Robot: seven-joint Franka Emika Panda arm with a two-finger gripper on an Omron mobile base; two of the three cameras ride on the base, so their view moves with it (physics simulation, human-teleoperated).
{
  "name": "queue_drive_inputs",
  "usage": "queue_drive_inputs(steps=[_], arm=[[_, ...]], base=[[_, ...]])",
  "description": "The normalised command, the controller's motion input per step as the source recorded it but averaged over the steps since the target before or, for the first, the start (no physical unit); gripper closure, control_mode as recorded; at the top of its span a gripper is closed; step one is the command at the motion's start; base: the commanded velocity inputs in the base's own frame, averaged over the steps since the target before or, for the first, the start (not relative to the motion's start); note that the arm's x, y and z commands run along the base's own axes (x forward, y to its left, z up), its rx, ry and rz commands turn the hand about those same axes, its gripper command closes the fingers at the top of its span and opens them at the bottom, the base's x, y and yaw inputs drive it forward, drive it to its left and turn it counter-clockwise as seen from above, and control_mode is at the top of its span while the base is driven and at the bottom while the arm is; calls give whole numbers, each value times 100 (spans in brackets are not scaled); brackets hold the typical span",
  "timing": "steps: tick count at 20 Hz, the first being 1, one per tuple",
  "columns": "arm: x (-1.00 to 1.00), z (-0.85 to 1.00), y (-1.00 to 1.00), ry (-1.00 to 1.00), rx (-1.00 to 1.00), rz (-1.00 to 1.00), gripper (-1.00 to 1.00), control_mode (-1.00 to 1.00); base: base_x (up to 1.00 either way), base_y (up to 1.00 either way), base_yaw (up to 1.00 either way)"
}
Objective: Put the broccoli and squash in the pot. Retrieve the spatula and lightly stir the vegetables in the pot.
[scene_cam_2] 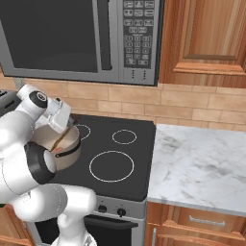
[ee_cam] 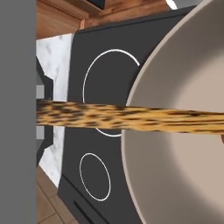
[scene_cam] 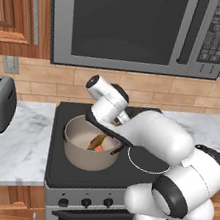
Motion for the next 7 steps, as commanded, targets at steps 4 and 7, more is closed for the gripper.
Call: queue_drive_inputs(steps=[4,7], arm=[[13,6,6,0,0,0,100,-100],[6,25,0,0,0,0,100,-100]], base=[[0,0,0],[0,0,0]])
